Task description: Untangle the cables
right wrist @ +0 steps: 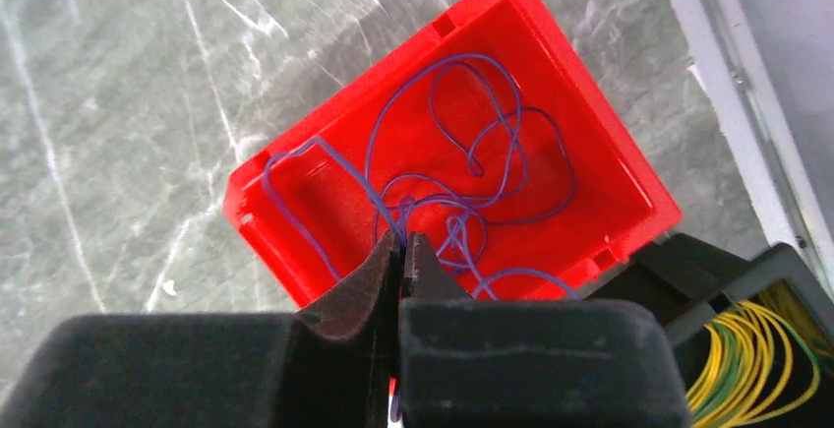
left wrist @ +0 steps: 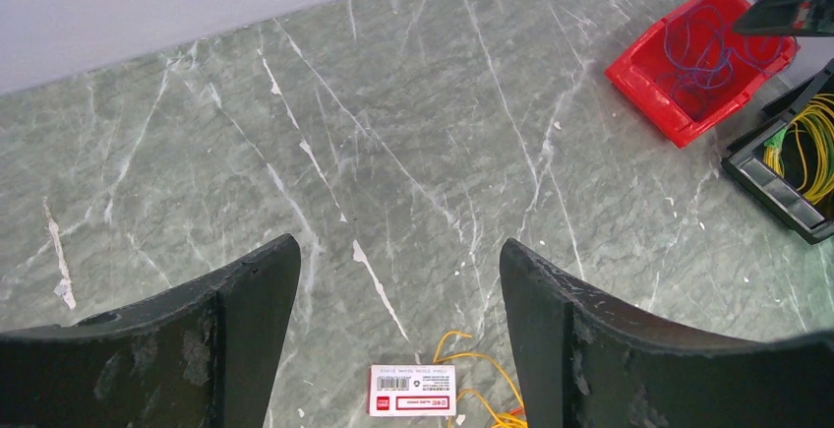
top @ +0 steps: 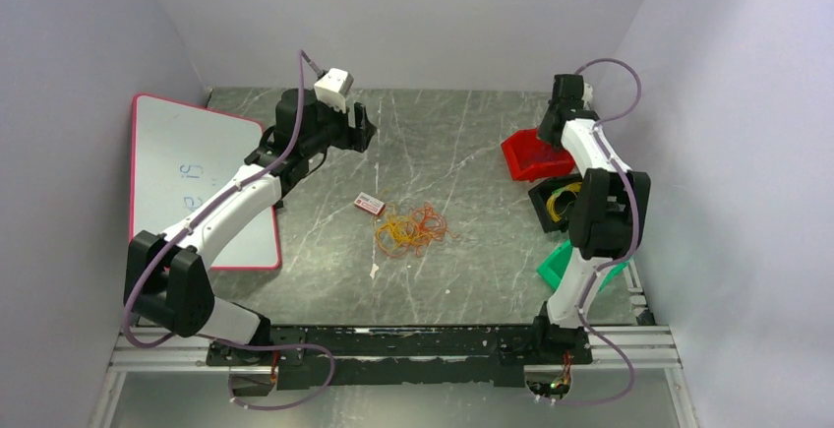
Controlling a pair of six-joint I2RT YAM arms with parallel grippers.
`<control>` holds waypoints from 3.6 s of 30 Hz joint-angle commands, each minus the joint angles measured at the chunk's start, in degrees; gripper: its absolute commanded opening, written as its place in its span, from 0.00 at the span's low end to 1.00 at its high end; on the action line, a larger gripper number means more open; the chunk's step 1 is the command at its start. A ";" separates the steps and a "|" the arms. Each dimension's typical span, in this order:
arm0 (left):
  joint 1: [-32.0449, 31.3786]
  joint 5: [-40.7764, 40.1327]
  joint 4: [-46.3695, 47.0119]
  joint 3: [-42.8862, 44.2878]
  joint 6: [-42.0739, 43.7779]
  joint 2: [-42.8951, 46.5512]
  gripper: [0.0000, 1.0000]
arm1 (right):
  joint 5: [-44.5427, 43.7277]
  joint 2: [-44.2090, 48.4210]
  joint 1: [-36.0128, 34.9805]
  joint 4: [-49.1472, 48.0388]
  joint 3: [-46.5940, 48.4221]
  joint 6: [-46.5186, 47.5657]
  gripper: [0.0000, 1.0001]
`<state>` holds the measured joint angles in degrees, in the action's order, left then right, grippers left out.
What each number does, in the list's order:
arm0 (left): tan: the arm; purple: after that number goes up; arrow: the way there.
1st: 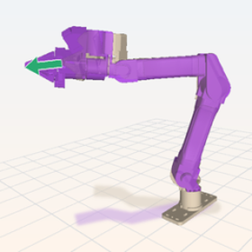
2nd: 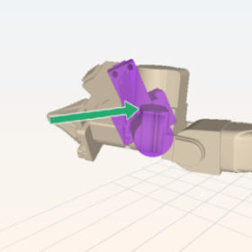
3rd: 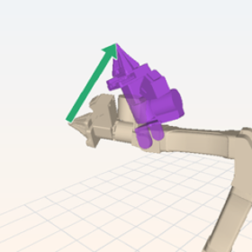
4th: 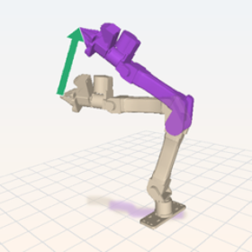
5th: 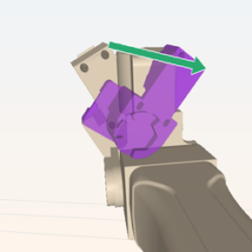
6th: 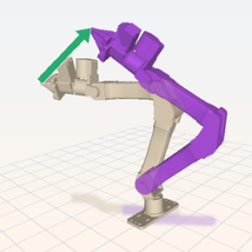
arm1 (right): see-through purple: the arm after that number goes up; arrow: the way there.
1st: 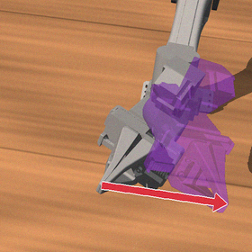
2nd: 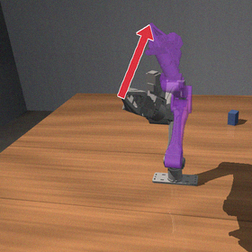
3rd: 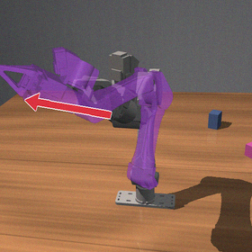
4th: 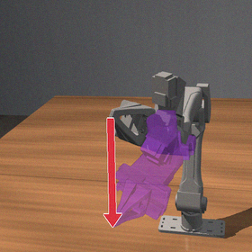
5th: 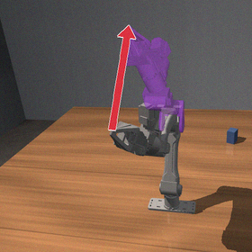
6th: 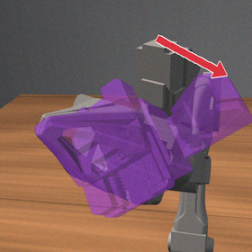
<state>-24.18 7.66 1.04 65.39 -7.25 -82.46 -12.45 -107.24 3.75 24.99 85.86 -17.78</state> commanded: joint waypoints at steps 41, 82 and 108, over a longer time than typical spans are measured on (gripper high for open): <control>0.11 -0.65 0.73 -0.17 1.76 1.96 0.78 | -2.44 -13.18 0.52 5.01 10.74 2.11 0.25; 0.10 -2.49 -7.66 -5.00 -6.28 5.57 0.81 | 25.10 18.47 -23.36 -1.62 -14.64 2.74 0.50; -2.47 1.67 -3.67 -11.66 -15.41 4.91 0.88 | 21.00 6.66 -36.59 4.62 -12.13 6.80 0.40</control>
<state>-25.80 8.08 -4.10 51.48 -22.96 -76.79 10.52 -98.83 -32.01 25.69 72.36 -12.73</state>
